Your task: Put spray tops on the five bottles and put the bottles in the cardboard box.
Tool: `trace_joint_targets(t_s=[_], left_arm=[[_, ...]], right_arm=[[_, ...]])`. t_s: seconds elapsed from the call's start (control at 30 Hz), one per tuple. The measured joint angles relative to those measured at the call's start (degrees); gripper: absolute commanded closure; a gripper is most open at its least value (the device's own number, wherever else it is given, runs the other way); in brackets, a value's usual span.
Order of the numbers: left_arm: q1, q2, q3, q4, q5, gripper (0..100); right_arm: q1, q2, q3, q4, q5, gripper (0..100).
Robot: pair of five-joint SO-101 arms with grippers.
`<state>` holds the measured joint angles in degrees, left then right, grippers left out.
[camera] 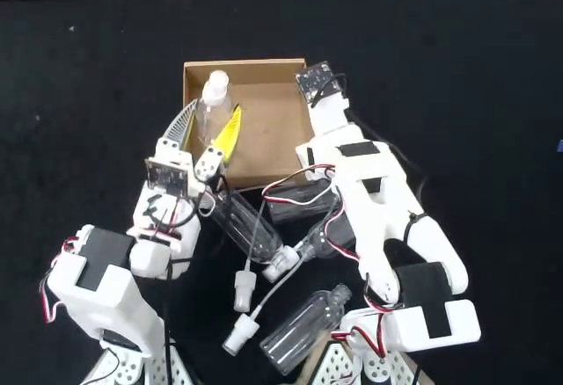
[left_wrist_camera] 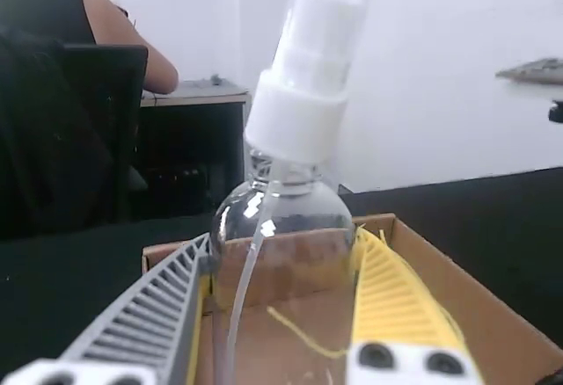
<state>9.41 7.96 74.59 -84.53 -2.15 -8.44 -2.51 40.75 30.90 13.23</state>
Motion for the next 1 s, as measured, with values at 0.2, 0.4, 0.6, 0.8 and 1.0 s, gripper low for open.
trace_joint_targets(t_s=[0.2, 0.4, 0.6, 0.8, 1.0], left_arm=[[0.00, 0.00, 6.68, -7.38, 0.00, 97], [0.00, 0.00, 9.23, -8.62, 0.00, 97], [0.00, 0.00, 11.25, -9.14, 0.00, 97], [0.00, -0.09, 13.36, -10.99, -0.09, 97], [0.09, -5.27, 17.49, -11.43, -0.09, 97]], right_arm=[[0.00, 0.09, 0.00, -0.09, -4.04, 98.8], [-0.09, 0.09, 0.44, -0.18, -4.13, 98.8], [-0.18, 0.09, 0.62, -0.09, -4.13, 98.8], [-1.14, 0.09, 1.76, 0.62, -4.13, 98.8], [-2.02, -4.13, 2.29, 3.87, -4.04, 98.8]])
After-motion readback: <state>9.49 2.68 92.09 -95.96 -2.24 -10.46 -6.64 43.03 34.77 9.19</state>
